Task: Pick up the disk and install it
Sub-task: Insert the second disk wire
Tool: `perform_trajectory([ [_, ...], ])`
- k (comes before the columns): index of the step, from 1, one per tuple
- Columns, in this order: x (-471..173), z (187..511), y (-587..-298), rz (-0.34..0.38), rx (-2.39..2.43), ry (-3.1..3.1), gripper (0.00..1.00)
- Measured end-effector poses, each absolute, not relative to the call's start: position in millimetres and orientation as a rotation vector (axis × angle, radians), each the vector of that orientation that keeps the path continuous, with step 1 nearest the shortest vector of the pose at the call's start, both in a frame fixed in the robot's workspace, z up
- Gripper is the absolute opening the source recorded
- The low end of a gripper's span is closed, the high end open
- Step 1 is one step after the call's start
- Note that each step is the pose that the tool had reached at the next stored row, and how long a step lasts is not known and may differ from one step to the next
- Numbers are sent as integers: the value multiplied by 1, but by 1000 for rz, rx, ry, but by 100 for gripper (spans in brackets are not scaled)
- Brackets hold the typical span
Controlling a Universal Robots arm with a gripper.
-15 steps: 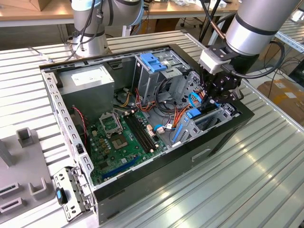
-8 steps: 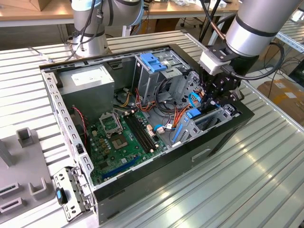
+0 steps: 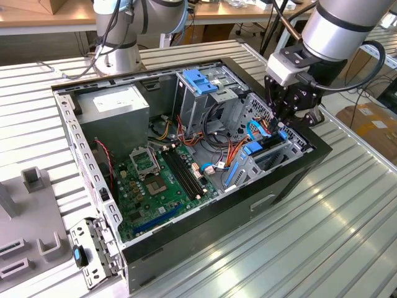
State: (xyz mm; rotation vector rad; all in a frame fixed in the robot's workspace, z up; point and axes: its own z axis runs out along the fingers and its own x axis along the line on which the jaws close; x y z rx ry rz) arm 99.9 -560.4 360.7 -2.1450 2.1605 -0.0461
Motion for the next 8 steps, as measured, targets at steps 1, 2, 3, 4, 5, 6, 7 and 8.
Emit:
perform_trajectory([
  [1,100,361,-560,-46,-2145,2161,11],
  [2,100,361,-560,-46,-2145,2160,11],
  [3,100,361,-560,-46,-2145,2160,11],
  [4,100,361,-560,-46,-2145,2160,11],
  [5,100,361,-560,-46,-2145,2160,11],
  [6,100,361,-560,-46,-2145,2160,11],
  [7,100,361,-560,-46,-2145,2160,11],
  [8,100,361,-560,-47,-2145,2160,11],
])
